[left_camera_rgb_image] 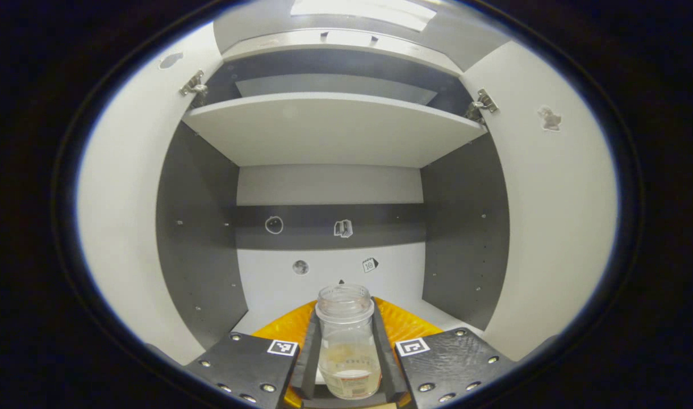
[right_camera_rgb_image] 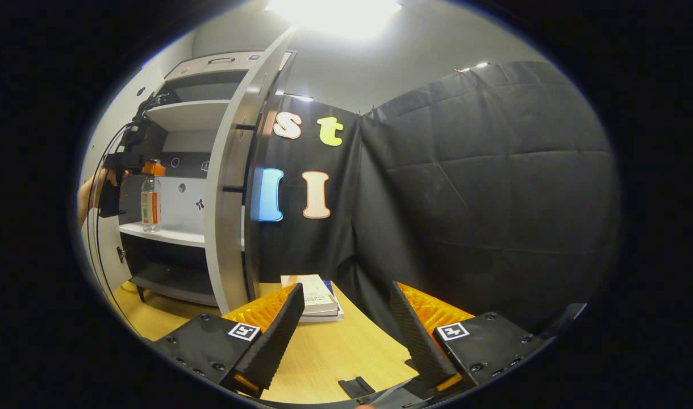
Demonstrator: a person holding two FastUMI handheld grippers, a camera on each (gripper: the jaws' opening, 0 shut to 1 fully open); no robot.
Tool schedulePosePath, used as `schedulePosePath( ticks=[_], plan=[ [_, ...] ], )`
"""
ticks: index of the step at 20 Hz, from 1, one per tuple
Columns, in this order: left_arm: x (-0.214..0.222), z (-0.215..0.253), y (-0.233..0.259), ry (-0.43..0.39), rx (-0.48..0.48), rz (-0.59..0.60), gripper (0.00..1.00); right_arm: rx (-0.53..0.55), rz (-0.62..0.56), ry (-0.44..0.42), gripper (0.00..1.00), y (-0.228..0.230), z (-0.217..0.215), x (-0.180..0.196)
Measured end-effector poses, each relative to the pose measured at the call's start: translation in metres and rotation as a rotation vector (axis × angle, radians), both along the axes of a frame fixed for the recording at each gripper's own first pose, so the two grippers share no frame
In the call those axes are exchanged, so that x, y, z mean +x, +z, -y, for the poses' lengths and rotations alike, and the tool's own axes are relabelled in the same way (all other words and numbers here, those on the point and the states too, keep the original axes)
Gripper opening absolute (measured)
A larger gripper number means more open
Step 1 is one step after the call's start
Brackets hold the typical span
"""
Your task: Grasp the bottle in the cabinet with the left hand and place it on the coaster, then close the right door with the right hand and the left door with the left hand.
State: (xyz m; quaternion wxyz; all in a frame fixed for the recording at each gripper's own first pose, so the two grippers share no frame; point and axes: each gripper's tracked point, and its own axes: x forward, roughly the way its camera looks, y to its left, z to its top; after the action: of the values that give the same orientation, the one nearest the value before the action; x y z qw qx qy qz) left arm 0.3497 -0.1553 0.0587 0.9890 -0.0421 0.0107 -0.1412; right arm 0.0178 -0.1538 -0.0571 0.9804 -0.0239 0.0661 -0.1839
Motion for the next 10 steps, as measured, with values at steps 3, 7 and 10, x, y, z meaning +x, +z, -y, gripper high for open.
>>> schedulePosePath(
  ticks=[3, 7, 10],
  plan=[
    [-0.021, -0.007, -0.003, 0.014, -0.014, -0.011, 0.48, 0.011, -0.001, 0.022, 0.97, -0.001, 0.001, -0.009],
    [-0.049, -0.012, -0.011, 0.025, -0.013, -0.022, 0.48, 0.020, -0.003, 0.054, 0.97, -0.003, -0.001, -0.019],
    [-0.069, -0.012, -0.018, 0.027, -0.009, -0.024, 0.48, 0.016, -0.011, 0.076, 0.97, -0.005, -0.002, -0.028]
  ],
)
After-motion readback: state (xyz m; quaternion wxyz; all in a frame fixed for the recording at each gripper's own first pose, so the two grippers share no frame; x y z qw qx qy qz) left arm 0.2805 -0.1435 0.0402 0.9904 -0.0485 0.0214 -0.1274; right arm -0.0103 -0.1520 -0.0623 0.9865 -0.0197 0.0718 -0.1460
